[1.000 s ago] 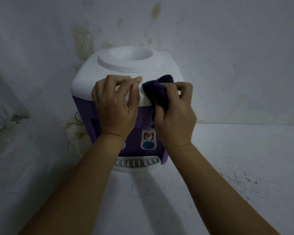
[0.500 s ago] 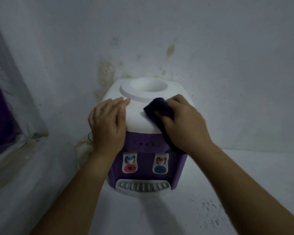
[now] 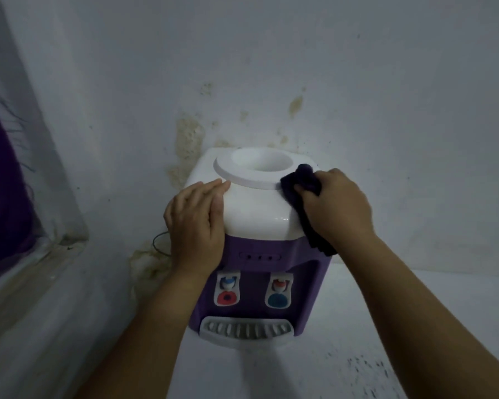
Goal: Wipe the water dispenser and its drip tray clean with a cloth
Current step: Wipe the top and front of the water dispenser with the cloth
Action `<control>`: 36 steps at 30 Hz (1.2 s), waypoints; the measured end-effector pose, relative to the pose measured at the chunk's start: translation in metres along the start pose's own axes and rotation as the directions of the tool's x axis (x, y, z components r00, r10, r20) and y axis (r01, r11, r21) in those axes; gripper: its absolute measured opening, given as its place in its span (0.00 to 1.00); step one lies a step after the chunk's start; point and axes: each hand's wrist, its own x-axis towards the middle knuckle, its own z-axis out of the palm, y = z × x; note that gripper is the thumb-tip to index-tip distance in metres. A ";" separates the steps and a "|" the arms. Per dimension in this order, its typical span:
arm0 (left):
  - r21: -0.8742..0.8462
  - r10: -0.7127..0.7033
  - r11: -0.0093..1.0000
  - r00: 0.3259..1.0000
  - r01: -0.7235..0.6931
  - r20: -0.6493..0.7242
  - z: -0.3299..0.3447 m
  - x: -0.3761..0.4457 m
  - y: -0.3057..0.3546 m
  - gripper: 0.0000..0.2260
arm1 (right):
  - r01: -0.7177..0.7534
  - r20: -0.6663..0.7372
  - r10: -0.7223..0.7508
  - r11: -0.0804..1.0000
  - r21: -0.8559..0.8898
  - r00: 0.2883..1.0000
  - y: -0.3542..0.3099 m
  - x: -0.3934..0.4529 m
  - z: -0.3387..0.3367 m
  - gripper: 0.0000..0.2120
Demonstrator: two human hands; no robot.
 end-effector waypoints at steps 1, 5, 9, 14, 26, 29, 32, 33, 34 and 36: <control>0.001 -0.003 1.000 1.000 0.003 0.003 0.000 0.000 0.001 0.21 | -0.040 -0.058 0.039 0.999 -0.018 0.998 0.001 -0.002 0.003 0.11; 0.022 0.003 1.000 1.000 -0.003 0.008 0.000 -0.001 0.001 0.21 | 0.238 -0.163 -0.221 0.967 0.089 0.961 -0.024 -0.048 0.033 0.07; 0.101 0.007 0.995 0.998 -0.013 0.062 -0.004 -0.002 0.006 0.23 | 0.285 -0.254 -0.231 0.937 0.203 0.939 0.004 -0.070 0.043 0.13; 0.249 0.030 0.967 0.996 -0.049 0.081 -0.005 -0.001 0.033 0.21 | -0.099 -0.292 0.192 0.947 0.305 0.937 0.027 -0.032 0.027 0.08; 0.112 0.125 0.987 0.991 -0.119 -0.045 0.022 -0.008 0.041 0.13 | -0.085 -0.265 0.188 0.931 0.355 0.946 0.054 -0.024 0.028 0.09; 0.128 0.133 0.984 0.988 -0.123 -0.072 0.026 -0.009 0.041 0.14 | 0.091 -0.310 0.031 0.923 0.374 0.950 0.059 -0.058 0.044 0.10; 0.145 0.152 0.980 0.985 -0.140 -0.082 0.026 -0.009 0.042 0.14 | 0.094 -0.306 0.056 0.887 0.452 0.950 0.065 -0.055 0.044 0.10; 0.149 0.156 0.979 0.984 -0.142 -0.081 0.026 -0.009 0.042 0.14 | 0.052 -0.276 0.099 0.870 0.490 0.956 0.065 -0.042 0.039 0.10; 0.152 0.157 0.978 0.984 -0.143 -0.085 0.027 -0.008 0.043 0.14 | 0.002 -0.235 0.142 0.851 0.525 0.962 0.065 -0.028 0.035 0.11; 0.157 0.155 0.978 0.983 -0.138 -0.103 0.028 -0.009 0.043 0.15 | -0.024 -0.211 0.170 0.828 0.560 0.962 0.066 -0.012 0.034 0.12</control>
